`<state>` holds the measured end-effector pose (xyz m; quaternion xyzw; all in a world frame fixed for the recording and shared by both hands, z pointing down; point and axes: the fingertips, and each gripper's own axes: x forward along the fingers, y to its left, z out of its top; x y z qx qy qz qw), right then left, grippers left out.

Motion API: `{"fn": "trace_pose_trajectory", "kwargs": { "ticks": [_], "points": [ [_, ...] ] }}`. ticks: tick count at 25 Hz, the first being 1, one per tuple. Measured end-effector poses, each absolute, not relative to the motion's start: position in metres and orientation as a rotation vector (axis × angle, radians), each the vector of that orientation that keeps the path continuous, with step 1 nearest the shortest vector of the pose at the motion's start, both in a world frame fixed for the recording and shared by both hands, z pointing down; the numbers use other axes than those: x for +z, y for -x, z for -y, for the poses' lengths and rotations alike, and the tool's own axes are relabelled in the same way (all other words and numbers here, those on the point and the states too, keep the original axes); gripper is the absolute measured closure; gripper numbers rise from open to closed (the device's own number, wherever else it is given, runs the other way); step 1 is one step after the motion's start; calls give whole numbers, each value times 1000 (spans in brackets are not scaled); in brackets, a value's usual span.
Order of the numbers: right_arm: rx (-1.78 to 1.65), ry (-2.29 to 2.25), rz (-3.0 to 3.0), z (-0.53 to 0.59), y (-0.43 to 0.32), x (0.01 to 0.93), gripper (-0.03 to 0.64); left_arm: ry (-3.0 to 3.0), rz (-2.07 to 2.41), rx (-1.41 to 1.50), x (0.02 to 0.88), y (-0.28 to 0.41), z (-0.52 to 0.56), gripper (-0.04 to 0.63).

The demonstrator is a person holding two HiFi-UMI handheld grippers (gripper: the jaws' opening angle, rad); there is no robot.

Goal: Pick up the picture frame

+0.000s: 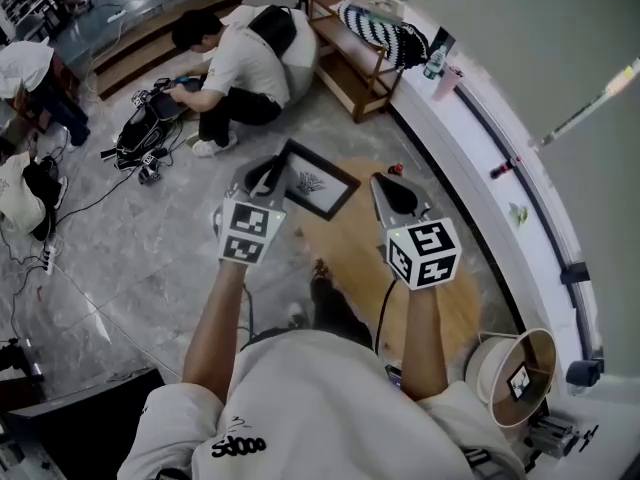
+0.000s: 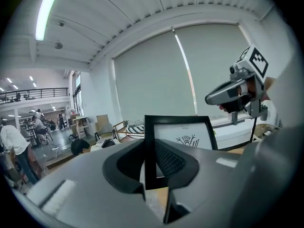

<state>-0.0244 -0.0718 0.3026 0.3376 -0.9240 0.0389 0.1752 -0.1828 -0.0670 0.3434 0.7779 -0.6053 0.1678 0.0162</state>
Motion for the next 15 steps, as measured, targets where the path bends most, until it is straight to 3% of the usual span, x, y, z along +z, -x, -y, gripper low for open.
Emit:
{"fn": "trace_pose_trajectory", "kwargs": {
  "ticks": [15],
  "points": [
    [-21, -936, 2672, 51, 20, 260, 615, -2462, 2079, 452, 263, 194, 26, 522]
  ]
}}
